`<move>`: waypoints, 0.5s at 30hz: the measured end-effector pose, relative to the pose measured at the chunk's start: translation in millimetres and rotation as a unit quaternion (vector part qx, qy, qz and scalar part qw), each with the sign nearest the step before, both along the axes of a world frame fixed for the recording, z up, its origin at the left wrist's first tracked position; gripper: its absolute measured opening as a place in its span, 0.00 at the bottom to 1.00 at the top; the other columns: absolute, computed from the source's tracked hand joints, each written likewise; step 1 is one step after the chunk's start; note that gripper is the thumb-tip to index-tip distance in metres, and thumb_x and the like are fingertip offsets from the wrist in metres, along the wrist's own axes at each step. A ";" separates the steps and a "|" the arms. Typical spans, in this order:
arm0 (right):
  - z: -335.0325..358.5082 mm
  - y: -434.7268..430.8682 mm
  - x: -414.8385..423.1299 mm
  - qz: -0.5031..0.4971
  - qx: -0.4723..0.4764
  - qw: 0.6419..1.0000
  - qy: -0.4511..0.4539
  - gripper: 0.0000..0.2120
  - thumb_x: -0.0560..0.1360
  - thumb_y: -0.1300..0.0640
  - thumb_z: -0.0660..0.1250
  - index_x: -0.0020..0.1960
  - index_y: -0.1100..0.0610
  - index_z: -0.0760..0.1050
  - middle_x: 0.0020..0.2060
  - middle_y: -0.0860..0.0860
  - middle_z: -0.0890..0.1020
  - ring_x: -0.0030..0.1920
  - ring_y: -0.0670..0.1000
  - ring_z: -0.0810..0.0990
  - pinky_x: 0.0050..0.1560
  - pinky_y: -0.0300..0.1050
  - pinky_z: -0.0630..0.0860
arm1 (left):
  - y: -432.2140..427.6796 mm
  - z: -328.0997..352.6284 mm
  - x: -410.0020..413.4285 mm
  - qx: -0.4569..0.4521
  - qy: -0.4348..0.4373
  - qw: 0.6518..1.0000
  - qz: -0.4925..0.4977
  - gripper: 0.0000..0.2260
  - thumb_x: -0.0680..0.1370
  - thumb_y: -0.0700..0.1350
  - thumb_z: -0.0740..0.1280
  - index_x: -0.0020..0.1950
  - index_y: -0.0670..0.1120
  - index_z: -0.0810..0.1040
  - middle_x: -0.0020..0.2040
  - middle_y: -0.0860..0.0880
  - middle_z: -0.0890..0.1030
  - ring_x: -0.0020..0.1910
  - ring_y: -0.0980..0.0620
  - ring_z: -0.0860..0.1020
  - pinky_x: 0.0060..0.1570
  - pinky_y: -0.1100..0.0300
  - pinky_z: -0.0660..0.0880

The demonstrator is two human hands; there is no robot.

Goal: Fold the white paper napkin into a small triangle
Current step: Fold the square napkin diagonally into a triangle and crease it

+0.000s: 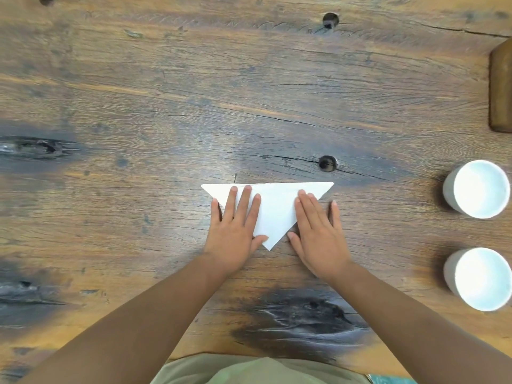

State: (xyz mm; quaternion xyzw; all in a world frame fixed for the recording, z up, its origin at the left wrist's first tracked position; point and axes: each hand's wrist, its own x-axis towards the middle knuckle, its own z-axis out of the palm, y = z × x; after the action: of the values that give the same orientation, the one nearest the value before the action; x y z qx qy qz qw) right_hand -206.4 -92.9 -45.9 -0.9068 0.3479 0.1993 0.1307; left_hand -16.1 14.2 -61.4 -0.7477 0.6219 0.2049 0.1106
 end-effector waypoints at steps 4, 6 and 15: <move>5.6 0.3 14.7 0.002 -0.016 1.000 0.008 0.33 0.79 0.48 0.57 0.79 0.63 0.55 0.79 0.58 0.56 0.79 0.58 0.52 0.76 0.66 0.49 | -1.8 -0.1 -0.7 0.003 0.001 1.000 0.003 0.39 0.79 0.67 0.49 0.80 0.45 0.37 0.80 0.41 0.38 0.78 0.36 0.37 0.72 0.30 0.49; 5.7 2.4 23.5 0.038 -0.015 0.999 -0.015 0.32 0.80 0.49 0.57 0.78 0.64 0.56 0.79 0.59 0.57 0.79 0.59 0.53 0.77 0.64 0.50 | -2.8 0.4 0.2 0.006 0.002 1.000 -0.001 0.39 0.79 0.67 0.48 0.80 0.45 0.38 0.80 0.41 0.38 0.78 0.36 0.38 0.71 0.30 0.49; -16.3 2.4 27.0 0.146 0.011 0.988 -0.043 0.35 0.83 0.39 0.46 0.80 0.60 0.44 0.80 0.55 0.45 0.80 0.54 0.43 0.78 0.58 0.48 | -1.7 0.5 -0.7 0.007 -0.012 1.000 0.004 0.40 0.79 0.68 0.47 0.79 0.47 0.35 0.79 0.42 0.34 0.77 0.36 0.34 0.71 0.28 0.47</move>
State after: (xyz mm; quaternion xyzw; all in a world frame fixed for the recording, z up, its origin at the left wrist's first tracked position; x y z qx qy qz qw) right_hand -179.4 -90.4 -62.2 -0.9540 0.2040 0.1806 0.1251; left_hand -16.8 12.5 -60.9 -0.7517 0.6160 0.2009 0.1226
